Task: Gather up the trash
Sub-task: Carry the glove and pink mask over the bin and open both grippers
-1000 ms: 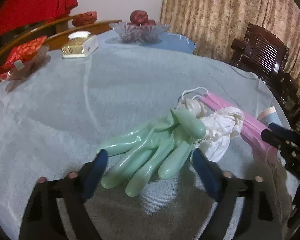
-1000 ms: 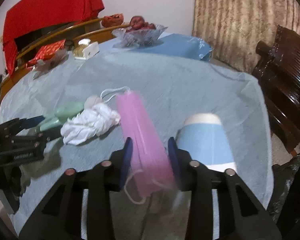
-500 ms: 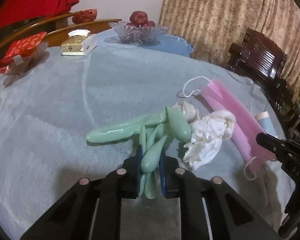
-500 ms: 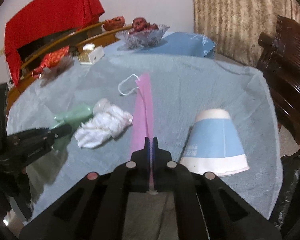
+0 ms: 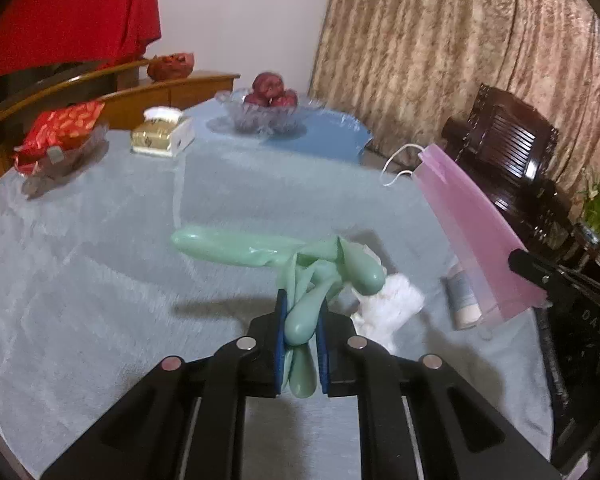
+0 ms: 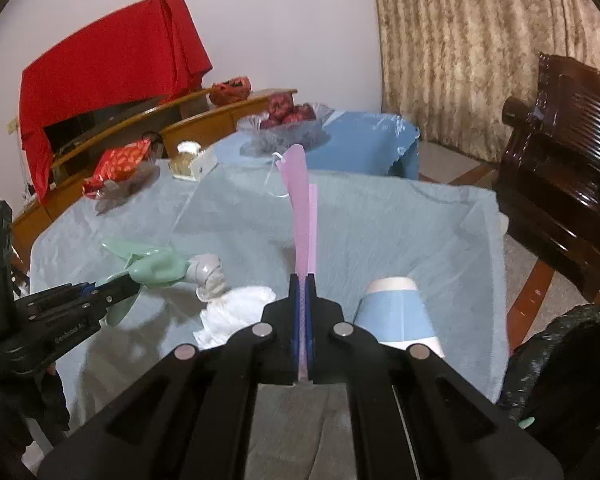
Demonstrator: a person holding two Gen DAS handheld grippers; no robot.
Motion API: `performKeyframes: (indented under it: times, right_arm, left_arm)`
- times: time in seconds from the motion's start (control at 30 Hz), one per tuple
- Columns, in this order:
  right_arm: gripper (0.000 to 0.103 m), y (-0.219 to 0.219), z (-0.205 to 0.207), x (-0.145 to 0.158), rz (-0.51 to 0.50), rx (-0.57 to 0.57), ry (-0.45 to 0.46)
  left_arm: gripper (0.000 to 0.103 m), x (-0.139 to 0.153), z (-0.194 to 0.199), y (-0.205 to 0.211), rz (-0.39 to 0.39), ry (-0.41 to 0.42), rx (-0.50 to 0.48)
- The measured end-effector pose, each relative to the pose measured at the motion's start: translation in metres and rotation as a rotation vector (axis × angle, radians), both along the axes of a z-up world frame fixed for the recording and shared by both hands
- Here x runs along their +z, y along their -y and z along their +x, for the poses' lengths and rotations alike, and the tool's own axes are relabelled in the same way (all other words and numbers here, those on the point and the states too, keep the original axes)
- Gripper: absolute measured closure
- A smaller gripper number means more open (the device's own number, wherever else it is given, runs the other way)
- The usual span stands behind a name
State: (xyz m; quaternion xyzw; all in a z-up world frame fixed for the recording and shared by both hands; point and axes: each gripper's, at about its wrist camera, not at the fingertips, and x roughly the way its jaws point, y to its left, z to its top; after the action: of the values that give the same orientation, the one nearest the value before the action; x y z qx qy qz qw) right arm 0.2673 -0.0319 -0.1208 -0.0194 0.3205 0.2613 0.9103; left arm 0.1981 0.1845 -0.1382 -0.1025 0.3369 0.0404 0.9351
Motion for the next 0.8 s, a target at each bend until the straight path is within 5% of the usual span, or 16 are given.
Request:
performKeyframes:
  times: [0.8]
  right_arm:
    - [0.101,0.089,-0.056,0.057,0.044,-0.129,0.115]
  left_arm:
    - [0.091,0.068,-0.025,0.089,-0.024,0.144,-0.153]
